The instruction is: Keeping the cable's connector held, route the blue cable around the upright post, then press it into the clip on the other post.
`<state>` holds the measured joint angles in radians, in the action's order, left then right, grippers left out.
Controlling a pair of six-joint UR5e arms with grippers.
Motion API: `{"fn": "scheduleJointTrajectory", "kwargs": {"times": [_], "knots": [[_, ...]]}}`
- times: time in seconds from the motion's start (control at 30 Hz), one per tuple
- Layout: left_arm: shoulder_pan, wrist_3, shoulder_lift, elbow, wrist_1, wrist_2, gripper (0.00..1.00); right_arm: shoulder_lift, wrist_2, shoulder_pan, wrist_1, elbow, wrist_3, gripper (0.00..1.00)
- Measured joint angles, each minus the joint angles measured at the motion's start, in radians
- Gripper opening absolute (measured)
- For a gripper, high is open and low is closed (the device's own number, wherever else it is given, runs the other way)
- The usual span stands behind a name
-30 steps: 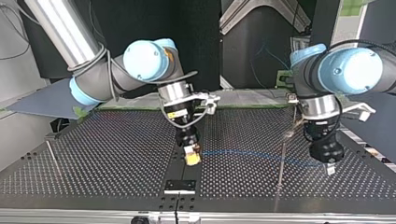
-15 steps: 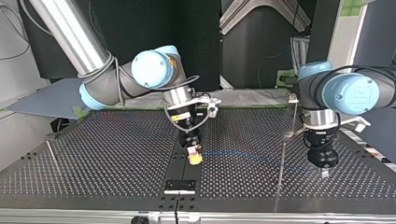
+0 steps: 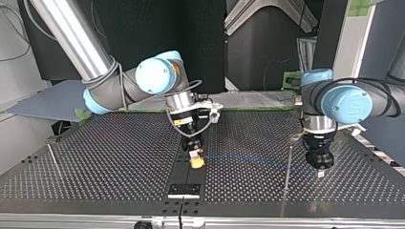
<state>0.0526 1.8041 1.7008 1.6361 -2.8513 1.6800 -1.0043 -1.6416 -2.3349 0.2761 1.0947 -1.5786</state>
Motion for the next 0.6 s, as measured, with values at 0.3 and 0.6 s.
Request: {"fn": "scheduleJointTrajectory", "kwargs": {"times": [0.3, 0.6], "knots": [[-0.004, 0.013, 0.05, 0.0, 0.017, -0.013, 0.0, 0.031, -0.001, 0.002, -0.001, 0.0, 0.005, 0.0], [-0.01, 0.074, 0.075, 0.0, 0.053, -0.035, 0.0, 0.047, 0.0, 0.001, -0.005, 0.002, 0.012, 0.0]]}}
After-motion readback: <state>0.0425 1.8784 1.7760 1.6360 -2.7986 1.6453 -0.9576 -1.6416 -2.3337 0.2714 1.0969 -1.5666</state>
